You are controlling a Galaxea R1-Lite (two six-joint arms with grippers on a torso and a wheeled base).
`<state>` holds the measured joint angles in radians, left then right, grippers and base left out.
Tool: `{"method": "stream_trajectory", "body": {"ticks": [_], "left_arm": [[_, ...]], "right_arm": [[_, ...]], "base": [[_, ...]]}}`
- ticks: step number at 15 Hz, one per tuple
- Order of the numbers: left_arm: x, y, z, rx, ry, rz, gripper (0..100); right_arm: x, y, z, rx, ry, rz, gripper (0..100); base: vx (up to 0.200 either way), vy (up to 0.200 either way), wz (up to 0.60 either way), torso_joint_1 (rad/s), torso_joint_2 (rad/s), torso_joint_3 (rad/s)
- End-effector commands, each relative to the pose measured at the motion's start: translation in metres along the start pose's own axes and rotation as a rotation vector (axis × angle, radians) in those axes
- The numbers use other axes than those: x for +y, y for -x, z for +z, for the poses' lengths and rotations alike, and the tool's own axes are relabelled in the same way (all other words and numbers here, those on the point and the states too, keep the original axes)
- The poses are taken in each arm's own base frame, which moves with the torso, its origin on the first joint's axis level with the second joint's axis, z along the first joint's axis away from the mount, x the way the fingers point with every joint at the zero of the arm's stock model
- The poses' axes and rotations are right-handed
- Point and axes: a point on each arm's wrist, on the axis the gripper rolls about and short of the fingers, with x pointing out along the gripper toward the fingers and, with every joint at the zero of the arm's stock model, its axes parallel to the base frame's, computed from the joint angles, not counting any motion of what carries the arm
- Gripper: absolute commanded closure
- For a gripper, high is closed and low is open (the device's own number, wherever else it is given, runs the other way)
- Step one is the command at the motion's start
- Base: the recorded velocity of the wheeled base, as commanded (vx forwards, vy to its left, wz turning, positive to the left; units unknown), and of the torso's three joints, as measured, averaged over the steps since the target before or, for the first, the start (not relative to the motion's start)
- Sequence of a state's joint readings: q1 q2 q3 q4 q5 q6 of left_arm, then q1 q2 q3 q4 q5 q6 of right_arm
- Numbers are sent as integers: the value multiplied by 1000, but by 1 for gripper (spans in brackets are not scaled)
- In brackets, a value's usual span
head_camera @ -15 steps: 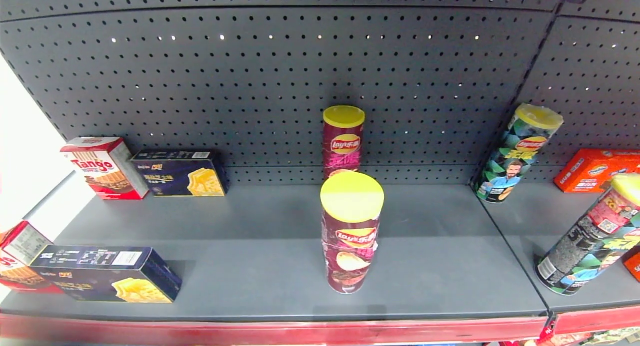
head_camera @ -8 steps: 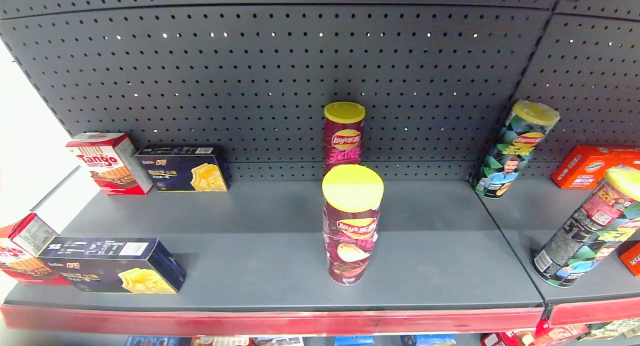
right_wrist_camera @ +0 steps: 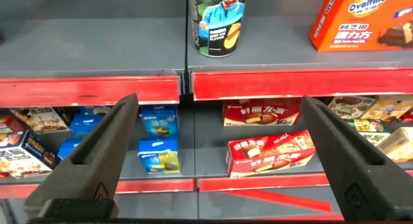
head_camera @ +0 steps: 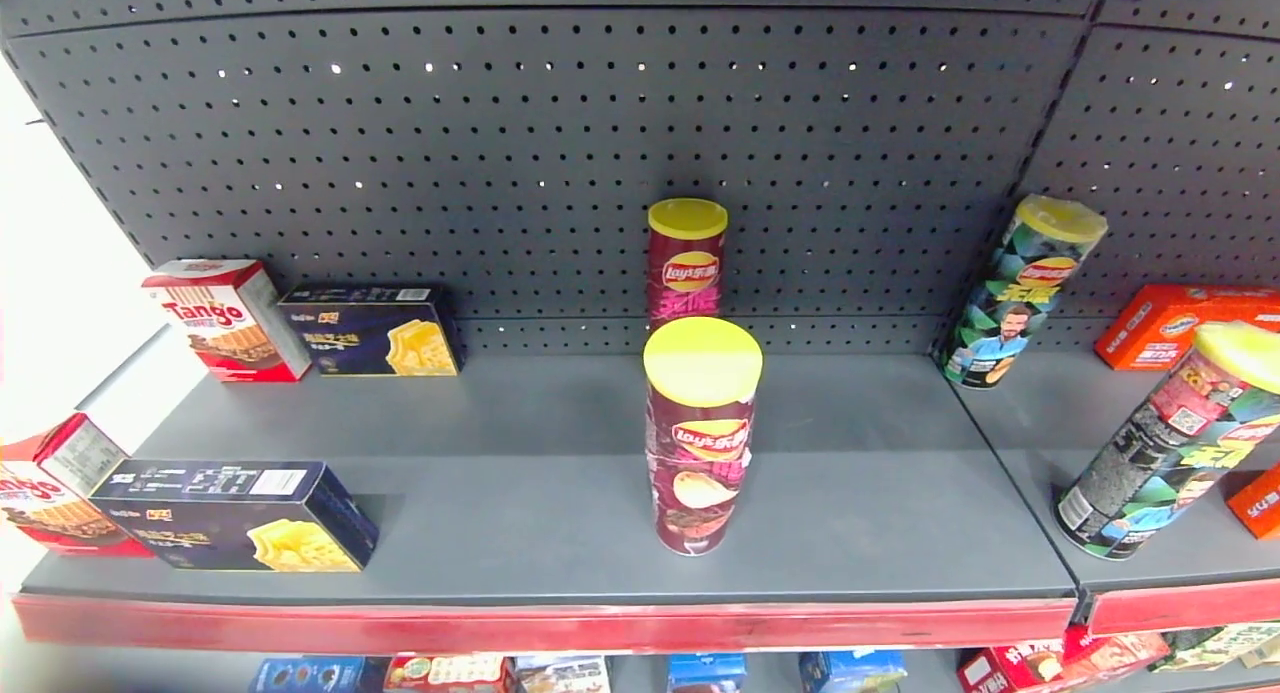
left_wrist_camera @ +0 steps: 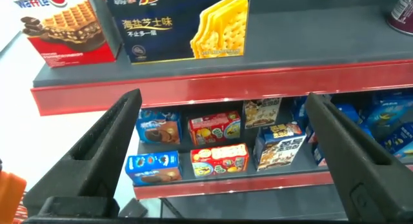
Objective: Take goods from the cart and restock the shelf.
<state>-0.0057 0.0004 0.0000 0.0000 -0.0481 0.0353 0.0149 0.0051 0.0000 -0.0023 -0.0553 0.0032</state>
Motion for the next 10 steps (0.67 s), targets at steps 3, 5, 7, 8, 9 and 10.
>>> {"method": "stream_trajectory", "body": {"ticks": [3,5,7,8,9,10], "left_arm": [[0,0,0,0,2,0,0],[0,0,0,0,0,-1,0],[0,0,0,0,0,-1,0],[0,0,0,0,0,0,0],[0,0,0,0,0,0,0],[0,0,0,0,0,-1,0]], "right_arm": [[0,0,0,-1,0,1,0],[0,0,0,-1,0,1,0],[0,0,0,-1,0,1,0],[0,0,0,-1,0,1,0],[0,0,0,-1,0,1,0],[0,0,0,-1,0,1,0]], "base": [[0,0,0,0,0,0],[0,0,0,0,0,0],[0,0,0,0,0,0],[0,0,0,0,0,0],[0,0,0,0,0,0],[0,0,0,0,0,0]]}}
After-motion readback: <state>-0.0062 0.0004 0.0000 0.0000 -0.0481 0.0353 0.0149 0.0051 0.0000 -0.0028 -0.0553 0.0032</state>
